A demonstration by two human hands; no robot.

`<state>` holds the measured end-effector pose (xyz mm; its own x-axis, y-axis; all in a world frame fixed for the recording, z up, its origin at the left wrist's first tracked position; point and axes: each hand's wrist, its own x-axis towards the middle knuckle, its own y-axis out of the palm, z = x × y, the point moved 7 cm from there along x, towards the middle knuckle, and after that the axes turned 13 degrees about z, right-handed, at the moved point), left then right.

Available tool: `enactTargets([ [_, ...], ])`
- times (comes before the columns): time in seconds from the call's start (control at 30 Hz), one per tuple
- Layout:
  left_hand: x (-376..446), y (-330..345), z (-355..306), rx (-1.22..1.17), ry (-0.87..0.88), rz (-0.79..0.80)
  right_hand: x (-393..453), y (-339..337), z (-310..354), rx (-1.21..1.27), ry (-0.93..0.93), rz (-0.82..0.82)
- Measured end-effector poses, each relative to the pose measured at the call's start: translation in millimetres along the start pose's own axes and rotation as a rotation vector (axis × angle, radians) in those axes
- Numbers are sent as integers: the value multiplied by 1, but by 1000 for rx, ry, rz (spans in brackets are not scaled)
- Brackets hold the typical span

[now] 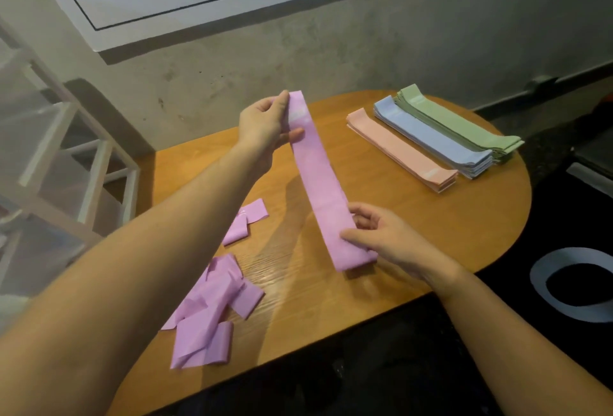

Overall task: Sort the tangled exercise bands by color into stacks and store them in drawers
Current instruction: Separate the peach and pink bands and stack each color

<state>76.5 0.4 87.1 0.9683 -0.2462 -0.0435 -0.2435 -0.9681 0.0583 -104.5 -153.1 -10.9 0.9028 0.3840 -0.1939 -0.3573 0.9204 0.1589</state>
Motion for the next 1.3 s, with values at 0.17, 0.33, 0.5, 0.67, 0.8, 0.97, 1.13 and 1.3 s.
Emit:
enactTargets([
  [0.17, 27, 5, 48, -33, -123, -10, -3, -23, -16, -102, 52, -36],
  [0.33, 40, 16, 87, 51, -196, 35, 2, -40, -25, -289, 110, -89],
  [0.5, 54, 18, 105, 228, -242, 54, 13, -51, -34, -474, 186, -77],
  [0.67, 68, 14, 123, 413, -230, 34, 21, -57, -43, -609, 221, -42],
  [0.8, 79, 9, 138, 553, -234, 84, 18, -53, -36, -879, 147, 20],
  [0.97, 81, 6, 140, 664, -201, 85, 4, -55, -31, -965, 68, 80],
  [1.13, 82, 3, 142, 698, -171, 62, 3, -54, -31, -1028, 21, 88],
  [1.3, 82, 1, 143, 668, -171, 51, -2, -43, -21, -1071, -160, 57],
])
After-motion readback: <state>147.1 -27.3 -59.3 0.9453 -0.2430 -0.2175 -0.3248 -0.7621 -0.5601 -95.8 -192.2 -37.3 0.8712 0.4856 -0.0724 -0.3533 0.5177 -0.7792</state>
